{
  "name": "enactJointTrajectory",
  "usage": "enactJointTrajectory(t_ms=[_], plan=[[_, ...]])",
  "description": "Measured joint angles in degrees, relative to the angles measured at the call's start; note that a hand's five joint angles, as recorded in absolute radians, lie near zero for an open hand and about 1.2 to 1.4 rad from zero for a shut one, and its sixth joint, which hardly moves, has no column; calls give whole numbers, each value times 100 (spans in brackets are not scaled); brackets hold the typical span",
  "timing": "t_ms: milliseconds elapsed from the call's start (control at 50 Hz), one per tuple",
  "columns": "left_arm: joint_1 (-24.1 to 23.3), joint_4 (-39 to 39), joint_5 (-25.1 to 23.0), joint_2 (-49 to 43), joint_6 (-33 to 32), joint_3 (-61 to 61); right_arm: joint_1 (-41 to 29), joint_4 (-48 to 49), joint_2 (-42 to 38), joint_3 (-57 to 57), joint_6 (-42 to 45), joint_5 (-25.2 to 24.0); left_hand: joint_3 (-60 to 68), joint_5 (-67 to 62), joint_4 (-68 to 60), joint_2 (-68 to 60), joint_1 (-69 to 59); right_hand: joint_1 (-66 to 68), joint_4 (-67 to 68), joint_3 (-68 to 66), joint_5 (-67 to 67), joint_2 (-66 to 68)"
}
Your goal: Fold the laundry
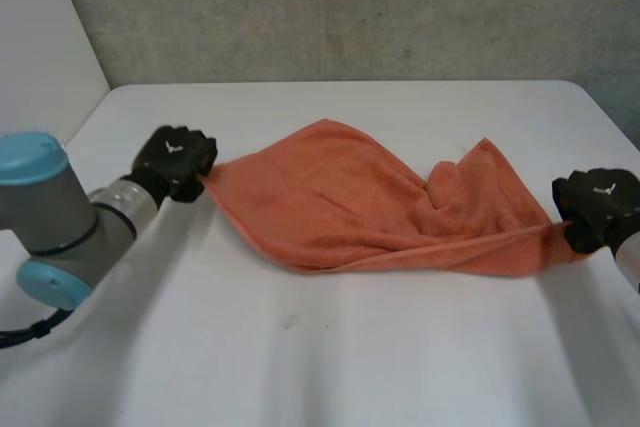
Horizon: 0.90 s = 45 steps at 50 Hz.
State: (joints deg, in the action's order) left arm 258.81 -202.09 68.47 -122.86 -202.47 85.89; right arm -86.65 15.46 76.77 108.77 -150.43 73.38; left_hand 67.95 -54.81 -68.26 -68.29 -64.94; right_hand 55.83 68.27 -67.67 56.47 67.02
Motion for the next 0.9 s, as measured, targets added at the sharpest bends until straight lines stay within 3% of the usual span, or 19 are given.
enactJointTrajectory(t_ms=[100, 240, 320, 420, 520, 620, 680, 740, 760, 880, 900], plan=[[105, 60, 135, 751, -2, 307, 5, -622, 398, -289, 29, -26, 18, 0, -1, -10, 0, 0, 0, 0, 0, 0], [468, 369, 299, 2515, -128, 1096, 77, -2750, 1049, -1457, 221, -130, 22, 0, -2, -15, 0, 0, 0, 0, 0, 0], [703, 791, 295, 3482, -236, 1502, 90, -3885, 1176, -2013, 741, -122, 23, 0, -2, -16, 0, 0, 0, 0, 0, 0], [856, 1425, 272, 3971, -514, 1809, 72, -4677, 1135, -2229, 1548, -38, 23, 0, -3, -17, 0, 0, 0, 0, 0, 0], [895, 1823, 275, 3731, -940, 1946, 50, -4917, 798, -2253, 2034, 55, 24, 0, -3, -18, 0, 0, 0, 0, 0, 0], [888, 1964, 301, 2839, -1403, 1859, -39, -4847, 19, -2396, 2160, 180, 26, 0, -23, -19, 0, 0, 0, 0, 0, 0], [840, 1960, 350, 1769, -1674, 1414, -376, -4622, -723, -2742, 2113, 405, 27, 0, -24, -19, 0, 0, 0, 0, 0, 0], [817, 1948, 374, 1468, -1723, 1192, -520, -4501, -919, -2921, 2073, 492, 27, 0, -24, -20, 0, 0, 0, 0, 0, 0], [761, 1920, 435, 1029, -1770, 711, -715, -4302, -1141, -3215, 1995, 621, 28, 0, -24, -20, 0, 0, 0, 0, 0, 0], [501, 1722, 639, 479, -1736, -837, -1106, -3655, -1400, -4645, 1545, 976, 35, 0, -28, -25, 0, 0, 0, -8, 0, 0], [401, 1468, 737, 386, -1674, -1529, -1248, -3317, -1437, -5442, 1276, 1115, 39, 0, -29, -26, 0, 0, 0, -9, 0, 0]])
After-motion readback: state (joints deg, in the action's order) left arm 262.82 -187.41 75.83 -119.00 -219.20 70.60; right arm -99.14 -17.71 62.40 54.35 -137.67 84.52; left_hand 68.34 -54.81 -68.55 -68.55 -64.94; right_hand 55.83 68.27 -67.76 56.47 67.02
